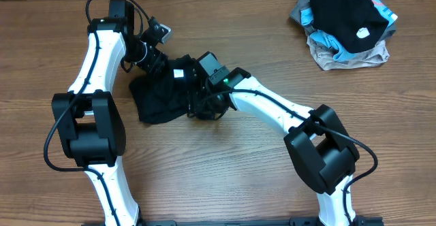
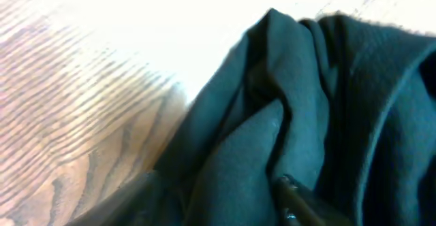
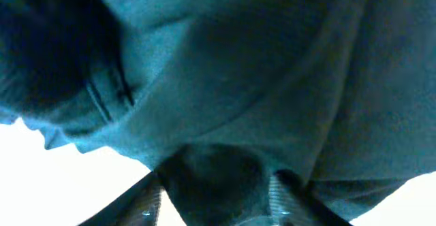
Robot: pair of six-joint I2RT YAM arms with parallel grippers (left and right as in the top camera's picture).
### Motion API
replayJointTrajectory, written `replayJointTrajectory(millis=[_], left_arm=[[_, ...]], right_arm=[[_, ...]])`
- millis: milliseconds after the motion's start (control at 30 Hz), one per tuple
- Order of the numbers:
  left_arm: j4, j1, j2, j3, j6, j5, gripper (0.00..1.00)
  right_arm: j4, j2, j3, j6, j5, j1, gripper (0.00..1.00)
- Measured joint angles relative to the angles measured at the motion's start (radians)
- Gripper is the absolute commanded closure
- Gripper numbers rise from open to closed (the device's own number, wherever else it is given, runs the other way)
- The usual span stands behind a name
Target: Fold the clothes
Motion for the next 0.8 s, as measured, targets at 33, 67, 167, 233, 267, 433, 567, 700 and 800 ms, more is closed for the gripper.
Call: replayJointTrajectory(millis=[33,67,167,233,267,433,567,700,800], left_arm=[[0.011,-0.002,0.000,0.000,-0.006,0.000,0.70],[0.020,-0.003,0.000,0.000,-0.013,0.000,0.77],[0.043,-0.008,0.000,0.000,-0.032,-0.001,0.96],[0.064,-0.008,0.000,0.000,-0.046,-0.010,0.96],[0.077,-0.008,0.000,0.000,-0.056,-0.018,0.96],[0.131,0.023,0.000,0.000,-0.111,-0.058,0.96],[0.201,0.104,0.000,0.000,-0.139,-0.081,0.96],[0.264,0.167,0.000,0.000,-0.153,-0.093,0.91],[0.302,0.194,0.000,0.000,-0.158,-0.100,0.59]], right_arm=[[0.003,0.000,0.000,-0.002,0.006,0.003,0.66],[0.005,0.000,0.000,-0.001,0.011,0.005,0.71],[-0.001,0.000,-0.002,0.003,0.023,0.005,0.90],[-0.010,0.000,-0.002,0.012,0.028,0.005,0.96],[-0.019,0.000,-0.002,0.010,0.031,0.005,0.96],[-0.032,0.000,-0.002,0.013,0.035,0.005,0.96],[-0.034,0.000,-0.003,0.013,0.035,0.005,0.96],[-0.031,0.000,-0.016,0.016,0.035,0.005,0.96],[-0.027,0.000,-0.029,0.023,0.035,0.005,0.78]])
